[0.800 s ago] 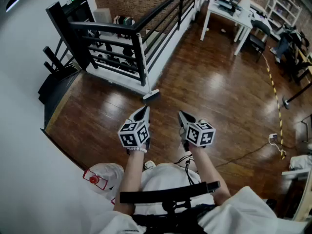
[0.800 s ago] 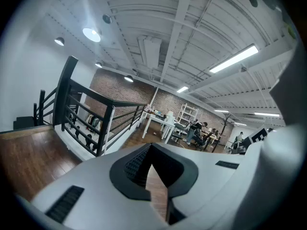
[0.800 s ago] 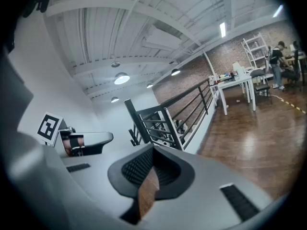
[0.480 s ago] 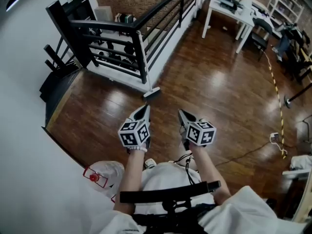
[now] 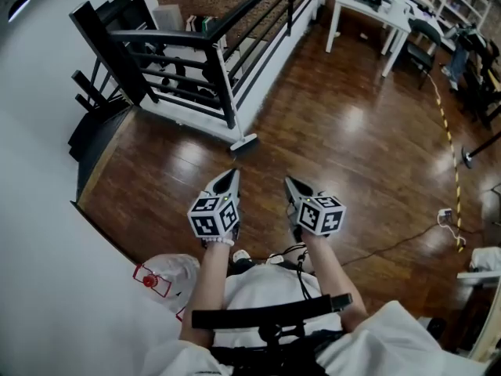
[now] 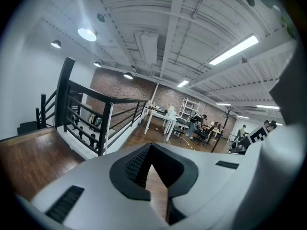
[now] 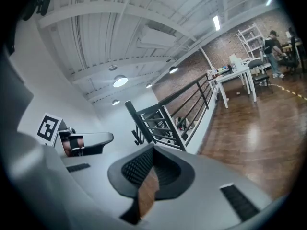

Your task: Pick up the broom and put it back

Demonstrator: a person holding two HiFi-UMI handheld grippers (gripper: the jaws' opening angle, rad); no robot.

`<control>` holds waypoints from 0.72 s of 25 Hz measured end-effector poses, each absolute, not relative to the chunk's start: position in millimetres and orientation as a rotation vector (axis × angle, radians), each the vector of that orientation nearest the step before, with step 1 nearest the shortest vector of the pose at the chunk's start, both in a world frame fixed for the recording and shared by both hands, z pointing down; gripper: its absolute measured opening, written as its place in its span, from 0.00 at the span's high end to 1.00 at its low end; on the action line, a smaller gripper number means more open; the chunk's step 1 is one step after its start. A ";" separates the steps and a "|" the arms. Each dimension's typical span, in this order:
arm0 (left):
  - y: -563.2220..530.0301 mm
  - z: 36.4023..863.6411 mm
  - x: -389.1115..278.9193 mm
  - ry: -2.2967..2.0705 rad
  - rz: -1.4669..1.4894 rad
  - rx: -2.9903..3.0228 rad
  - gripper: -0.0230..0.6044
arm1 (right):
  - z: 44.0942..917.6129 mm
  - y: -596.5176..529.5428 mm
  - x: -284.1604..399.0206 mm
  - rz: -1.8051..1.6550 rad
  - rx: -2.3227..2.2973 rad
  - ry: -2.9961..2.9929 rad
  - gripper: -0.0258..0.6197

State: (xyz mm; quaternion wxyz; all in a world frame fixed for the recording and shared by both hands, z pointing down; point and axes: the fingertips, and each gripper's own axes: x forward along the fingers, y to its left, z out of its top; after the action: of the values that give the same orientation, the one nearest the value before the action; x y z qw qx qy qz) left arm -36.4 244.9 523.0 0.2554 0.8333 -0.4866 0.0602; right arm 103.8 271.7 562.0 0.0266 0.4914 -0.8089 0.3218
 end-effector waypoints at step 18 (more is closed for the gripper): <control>202.1 536.8 -36.3 -1.413 0.122 2.230 0.97 | 585.6 223.2 109.0 0.959 1.423 -2.516 0.95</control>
State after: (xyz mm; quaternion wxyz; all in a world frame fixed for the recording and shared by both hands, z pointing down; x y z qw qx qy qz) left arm -36.3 202.1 536.8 0.2468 0.8176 -0.5182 0.0448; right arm 109.0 223.2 585.6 0.0480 0.4669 -0.8251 0.3145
